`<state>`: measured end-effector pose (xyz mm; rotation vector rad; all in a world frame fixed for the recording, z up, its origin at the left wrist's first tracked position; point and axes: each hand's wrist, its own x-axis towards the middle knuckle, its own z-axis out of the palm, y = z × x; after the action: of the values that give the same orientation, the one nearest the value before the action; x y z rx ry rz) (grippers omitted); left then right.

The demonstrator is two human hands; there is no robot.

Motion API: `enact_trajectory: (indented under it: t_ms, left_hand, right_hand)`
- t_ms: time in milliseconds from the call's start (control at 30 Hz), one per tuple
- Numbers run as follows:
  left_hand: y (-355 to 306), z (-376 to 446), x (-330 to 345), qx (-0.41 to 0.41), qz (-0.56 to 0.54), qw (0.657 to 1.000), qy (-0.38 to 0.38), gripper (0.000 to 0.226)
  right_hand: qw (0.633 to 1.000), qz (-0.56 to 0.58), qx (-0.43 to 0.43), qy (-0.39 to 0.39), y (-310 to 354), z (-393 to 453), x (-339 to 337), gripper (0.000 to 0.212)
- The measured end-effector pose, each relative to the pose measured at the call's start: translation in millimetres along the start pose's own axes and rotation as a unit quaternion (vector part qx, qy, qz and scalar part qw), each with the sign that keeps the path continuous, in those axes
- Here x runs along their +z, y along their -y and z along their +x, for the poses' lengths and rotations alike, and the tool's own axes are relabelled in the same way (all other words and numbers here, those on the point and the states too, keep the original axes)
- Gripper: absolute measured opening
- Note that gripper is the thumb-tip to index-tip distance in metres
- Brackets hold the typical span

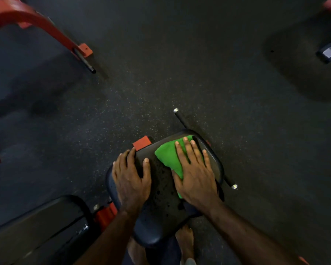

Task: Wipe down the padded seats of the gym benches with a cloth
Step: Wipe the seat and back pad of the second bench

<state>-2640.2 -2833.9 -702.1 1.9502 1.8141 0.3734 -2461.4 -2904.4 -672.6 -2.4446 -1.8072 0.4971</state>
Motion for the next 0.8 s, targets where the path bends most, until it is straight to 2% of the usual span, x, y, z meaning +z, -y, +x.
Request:
enact_trajectory:
  t_ms: [67,100,200,267,300,367,400,433,500,533,567,600,633,667,700,733,767,800]
  left_hand:
    - [-0.7,1.0,1.5,0.000,0.002,1.000,-0.010,0.060]
    - [0.1,1.4,2.6,0.000,0.003,1.000,-0.013,0.059]
    - [1.0,0.4,3.3,0.001,0.001,1.000,-0.017,0.058]
    - [-0.4,0.4,2.9,-0.001,0.000,1.000,-0.018,0.058]
    - [-0.4,0.3,2.7,-0.002,0.002,1.000,-0.019,0.058]
    - [-1.7,0.4,3.1,-0.004,0.009,1.000,-0.016,0.058]
    - [-0.6,0.3,3.2,-0.004,0.012,1.000,-0.014,0.057]
    - [0.3,0.9,3.8,-0.004,0.015,1.000,-0.014,0.057]
    - [2.8,1.3,4.7,-0.003,0.014,1.000,-0.018,0.058]
    - [3.6,1.4,4.8,-0.003,0.014,1.000,-0.019,0.059]
    - [2.9,1.4,5.1,-0.003,0.013,1.000,-0.020,0.059]
    - [1.8,1.5,5.2,-0.005,0.014,1.000,-0.018,0.059]
    - [1.1,1.3,4.9,-0.007,0.014,1.000,-0.016,0.059]
    - [0.6,1.6,5.0,-0.007,0.015,1.000,-0.013,0.059]
    - [1.1,0.9,4.8,-0.008,0.016,1.000,-0.010,0.060]
    - [1.5,1.1,4.4,-0.008,0.017,1.000,-0.009,0.060]
    - [2.2,0.7,4.5,-0.007,0.018,1.000,-0.012,0.060]
    - [2.3,1.0,4.6,-0.007,0.017,1.000,-0.015,0.060]
  right_hand:
    - [0.998,0.017,0.052,-0.018,12.8,5.3,2.0,0.079]
    - [0.998,0.026,0.051,-0.017,21.9,1.6,5.0,0.078]
    - [0.995,0.022,-0.093,0.027,28.4,-8.6,5.9,0.073]
    - [0.990,-0.004,-0.141,0.007,6.2,14.4,1.8,0.070]
    - [0.994,-0.014,-0.104,-0.016,-3.7,31.7,-1.2,0.069]
    - [0.996,0.014,0.073,-0.044,-15.5,62.9,-9.0,0.066]
    - [0.990,0.037,0.130,-0.050,-9.5,68.3,-8.6,0.064]
    - [0.991,0.036,0.117,-0.059,0.2,66.4,-5.1,0.063]
    - [0.996,0.003,-0.080,-0.027,21.0,46.8,2.2,0.064]
    - [0.985,-0.007,-0.173,-0.004,19.9,40.3,3.1,0.065]
    - [0.976,-0.004,-0.217,0.006,9.9,43.6,1.2,0.065]
    - [0.979,0.001,-0.202,-0.008,-0.1,52.8,-1.1,0.063]
    - [0.991,0.006,-0.132,-0.032,-8.6,64.7,-3.8,0.060]
    - [0.998,0.027,-0.014,-0.057,-15.7,76.1,-5.8,0.056]
    - [0.989,0.054,0.110,-0.077,-16.9,82.4,-8.2,0.052]
    - [0.977,0.069,0.178,-0.094,-12.0,82.8,-8.8,0.051]
    - [0.978,0.060,0.172,-0.101,-4.6,78.1,-7.2,0.052]
    - [0.991,0.041,0.091,-0.095,1.9,69.8,-4.1,0.055]
